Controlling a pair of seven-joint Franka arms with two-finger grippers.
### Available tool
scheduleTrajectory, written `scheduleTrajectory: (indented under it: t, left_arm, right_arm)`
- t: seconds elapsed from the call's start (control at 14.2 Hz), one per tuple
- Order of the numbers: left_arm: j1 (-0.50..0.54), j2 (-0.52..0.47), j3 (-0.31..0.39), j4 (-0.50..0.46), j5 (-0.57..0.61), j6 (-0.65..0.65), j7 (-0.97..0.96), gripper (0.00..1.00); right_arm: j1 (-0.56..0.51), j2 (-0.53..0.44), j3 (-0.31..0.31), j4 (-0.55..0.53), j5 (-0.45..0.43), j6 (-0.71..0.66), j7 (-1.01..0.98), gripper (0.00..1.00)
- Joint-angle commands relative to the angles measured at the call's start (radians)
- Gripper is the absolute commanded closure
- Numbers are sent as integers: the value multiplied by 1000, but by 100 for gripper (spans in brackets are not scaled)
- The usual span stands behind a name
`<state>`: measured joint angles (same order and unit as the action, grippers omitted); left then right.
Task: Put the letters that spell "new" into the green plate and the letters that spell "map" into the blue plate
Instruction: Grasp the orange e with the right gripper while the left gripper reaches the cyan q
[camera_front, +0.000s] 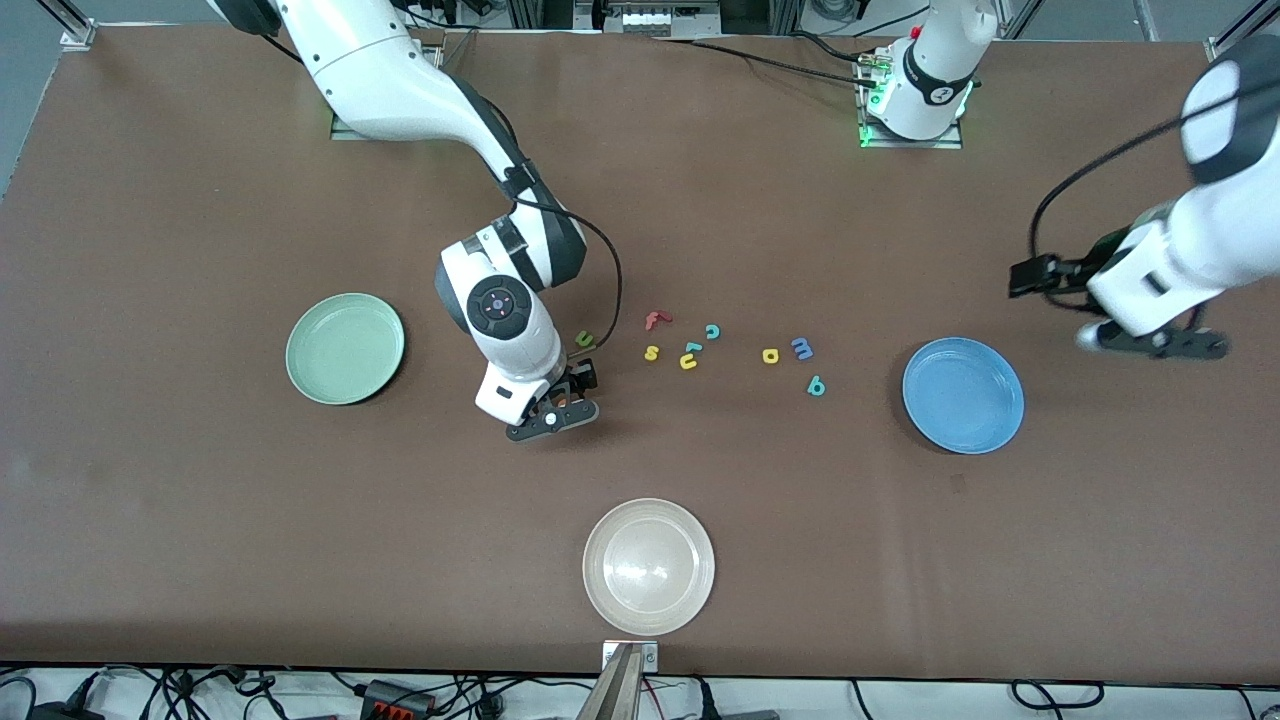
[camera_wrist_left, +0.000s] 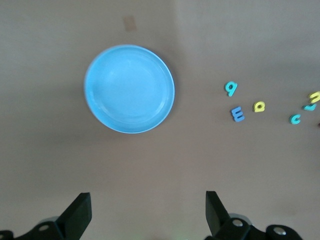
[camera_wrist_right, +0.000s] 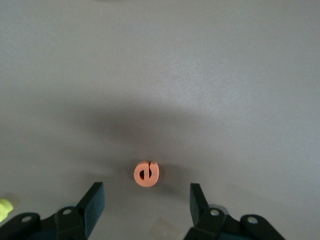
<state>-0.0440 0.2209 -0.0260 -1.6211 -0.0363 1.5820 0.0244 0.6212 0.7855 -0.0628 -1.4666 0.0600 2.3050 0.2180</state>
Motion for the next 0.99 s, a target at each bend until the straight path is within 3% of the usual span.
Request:
scheduleTrajectory:
  t: [0.0, 0.21, 0.35, 0.7, 0.92]
  left_arm:
    - [-69, 112, 5, 17, -17, 74, 11, 0]
    - [-132, 192, 5, 0, -19, 214, 0, 0]
    - [-151, 213, -12, -55, -17, 327, 22, 0]
    - [-267, 297, -31, -157, -4, 593, 15, 0]
    - [-275, 316, -31, -242, 38, 741, 19, 0]
  right_arm:
    - [25, 40, -11, 28, -12, 25, 3, 23]
    - [28, 63, -11, 28, -22, 48, 6, 25]
    - [28, 69, -11, 28, -22, 54, 6, 31]
    - [28, 80, -9, 28, -22, 56, 4, 35]
    - [28, 83, -9, 28, -22, 54, 6, 37]
